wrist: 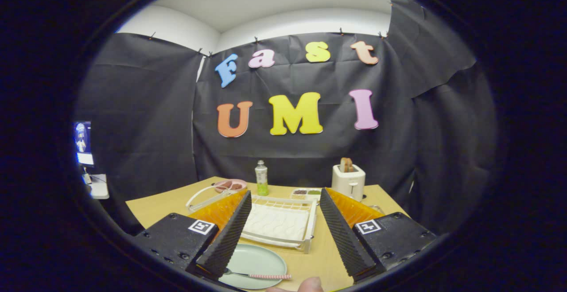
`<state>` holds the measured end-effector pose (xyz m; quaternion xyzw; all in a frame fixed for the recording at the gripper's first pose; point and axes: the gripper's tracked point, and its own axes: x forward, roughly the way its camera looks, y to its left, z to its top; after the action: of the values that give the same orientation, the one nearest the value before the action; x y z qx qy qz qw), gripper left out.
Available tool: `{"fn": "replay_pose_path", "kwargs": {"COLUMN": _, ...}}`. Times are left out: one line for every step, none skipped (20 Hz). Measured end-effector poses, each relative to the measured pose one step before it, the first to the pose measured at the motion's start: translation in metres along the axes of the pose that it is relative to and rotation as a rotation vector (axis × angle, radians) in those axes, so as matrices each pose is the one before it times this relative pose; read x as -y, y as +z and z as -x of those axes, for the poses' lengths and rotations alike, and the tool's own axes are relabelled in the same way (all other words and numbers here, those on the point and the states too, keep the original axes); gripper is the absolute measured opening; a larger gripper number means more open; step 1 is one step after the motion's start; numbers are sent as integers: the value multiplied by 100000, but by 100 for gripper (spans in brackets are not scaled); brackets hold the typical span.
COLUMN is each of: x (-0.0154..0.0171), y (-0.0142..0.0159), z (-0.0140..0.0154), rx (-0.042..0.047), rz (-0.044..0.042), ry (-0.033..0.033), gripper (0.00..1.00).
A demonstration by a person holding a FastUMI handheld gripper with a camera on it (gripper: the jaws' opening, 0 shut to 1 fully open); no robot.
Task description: Take the plate from the dish rack, then take the spoon from the basket and place it into the plate.
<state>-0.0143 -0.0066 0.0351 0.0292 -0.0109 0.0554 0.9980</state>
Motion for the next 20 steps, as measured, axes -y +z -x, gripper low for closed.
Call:
{"fn": "replay_pose_path", "kwargs": {"x": 111, "y": -185, "z": 671, "rx": 242, "rz": -1248, "ry": -2759, "gripper": 100}}
{"fn": "replay_pose_path", "kwargs": {"x": 52, "y": -202, "z": 629, "rx": 299, "rz": -526, "ry": -2248, "gripper": 100}}
{"fn": "replay_pose_path", "kwargs": {"x": 608, "y": -101, "z": 262, "rx": 706, "rz": 88, "ry": -3681, "gripper": 100}}
{"fn": "replay_pose_path", "kwargs": {"x": 428, "y": 27, "z": 734, "rx": 1011, "rz": 104, "ry": -3254, "gripper": 100}}
{"fn": "replay_pose_path", "kwargs": {"x": 43, "y": 79, "z": 567, "rx": 1137, "rz": -111, "ry": -2163, "gripper": 100}}
{"fn": "replay_pose_path", "kwargs": {"x": 78, "y": -82, "z": 581, "rx": 607, "rz": -276, "ry": -1559, "gripper": 100}}
{"fn": "replay_pose_path", "kwargs": {"x": -50, "y": -217, "z": 359, "rx": 14, "rz": -520, "ry": -1106, "gripper": 100}}
{"fn": "replay_pose_path", "kwargs": {"x": -182, "y": -177, "z": 234, "rx": -99, "rz": -423, "ry": -346, "gripper": 100}}
{"fn": "replay_pose_path", "kwargs": {"x": -158, "y": -109, "z": 85, "rx": 234, "rz": -186, "ry": -464, "gripper": 100}}
{"fn": "replay_pose_path", "kwargs": {"x": -50, "y": -135, "z": 146, "rx": 253, "rz": -11, "ry": -749, "gripper": 100}}
{"fn": "replay_pose_path", "kwargs": {"x": -68, "y": -228, "z": 114, "rx": 252, "rz": 219, "ry": -404, "gripper": 100}}
{"fn": "replay_pose_path", "kwargs": {"x": -175, "y": -129, "z": -24, "rx": 178, "rz": 184, "ry": -92, "gripper": 100}}
{"fn": "replay_pose_path", "kwargs": {"x": -134, "y": -323, "z": -110, "rx": -267, "rz": 409, "ry": -59, "gripper": 100}}
{"fn": "replay_pose_path", "kwargs": {"x": -126, "y": -289, "z": -125, "rx": -523, "rz": 198, "ry": -23, "gripper": 100}}
{"fn": "replay_pose_path", "kwargs": {"x": -130, "y": -343, "z": -159, "rx": -739, "rz": 187, "ry": 113, "gripper": 100}}
{"fn": "replay_pose_path", "kwargs": {"x": -127, "y": -125, "z": -156, "rx": -425, "rz": 90, "ry": 33, "gripper": 100}}
{"fn": "replay_pose_path", "kwargs": {"x": -28, "y": -67, "z": -150, "rx": -165, "rz": 123, "ry": -271, "gripper": 100}}
{"fn": "replay_pose_path", "kwargs": {"x": 62, "y": 61, "z": -43, "rx": 87, "rz": 98, "ry": -413, "gripper": 100}}
{"fn": "replay_pose_path", "kwargs": {"x": -129, "y": 22, "z": 88, "rx": 393, "rz": 140, "ry": -207, "gripper": 100}}
{"fn": "replay_pose_path", "kwargs": {"x": -159, "y": 151, "z": -90, "rx": 449, "rz": 381, "ry": 42, "gripper": 100}}
